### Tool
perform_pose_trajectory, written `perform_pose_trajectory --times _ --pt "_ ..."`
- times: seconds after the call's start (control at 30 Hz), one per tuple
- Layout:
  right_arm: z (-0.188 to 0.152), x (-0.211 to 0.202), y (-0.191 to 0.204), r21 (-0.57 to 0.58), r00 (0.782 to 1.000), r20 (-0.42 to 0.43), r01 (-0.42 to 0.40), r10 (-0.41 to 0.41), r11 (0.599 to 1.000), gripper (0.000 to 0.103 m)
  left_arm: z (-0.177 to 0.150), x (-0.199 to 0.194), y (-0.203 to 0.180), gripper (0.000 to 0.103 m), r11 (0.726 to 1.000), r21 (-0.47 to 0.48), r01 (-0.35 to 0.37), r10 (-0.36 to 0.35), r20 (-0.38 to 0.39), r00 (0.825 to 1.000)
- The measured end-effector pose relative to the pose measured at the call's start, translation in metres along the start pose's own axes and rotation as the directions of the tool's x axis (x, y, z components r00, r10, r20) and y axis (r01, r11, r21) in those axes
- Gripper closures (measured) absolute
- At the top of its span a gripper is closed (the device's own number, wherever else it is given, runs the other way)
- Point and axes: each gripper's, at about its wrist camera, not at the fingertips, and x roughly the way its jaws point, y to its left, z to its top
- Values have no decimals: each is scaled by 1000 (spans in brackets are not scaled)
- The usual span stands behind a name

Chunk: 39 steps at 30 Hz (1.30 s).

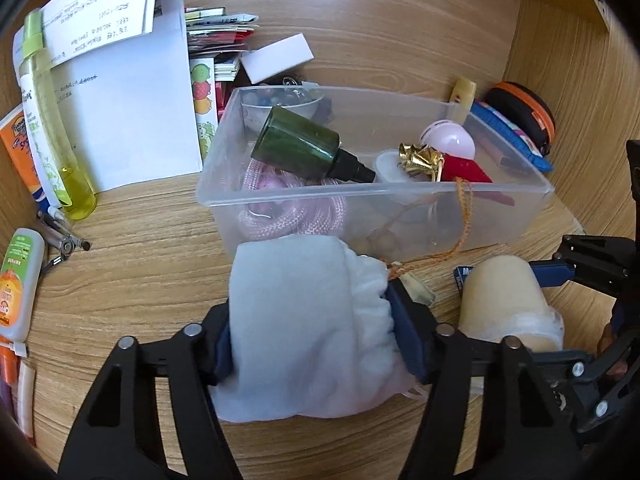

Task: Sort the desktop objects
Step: 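Grasp the white cloth bag with left gripper while right grasps cream jar, then carry the white cloth bag and cream jar over the clear box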

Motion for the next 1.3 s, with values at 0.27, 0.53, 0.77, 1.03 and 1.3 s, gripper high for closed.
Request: perform_pose_trajectory --times 0.27,0.53,0.77,1.03,1.3 --pt "1 -23 -8 72 998 58 -6 2 997 40 -8 -15 3 52 998 -55 5 -3 30 1000" --pt "4 -44 -12 108 991 133 -26 11 994 40 -11 -33 7 55 993 -114 28 -21 64 998" --pt "7 -55 -17 125 983 183 -44 20 991 40 -4 -49 2 55 991 -124 41 -28 105 994" --pt "13 -71 -22 152 969 245 -64 25 986 40 11 -68 1 68 993 -105 62 -43 174 984" --pt "10 -70 -29 185 971 239 -71 25 980 40 -3 -57 3 35 997 -70 -22 29 112 993"
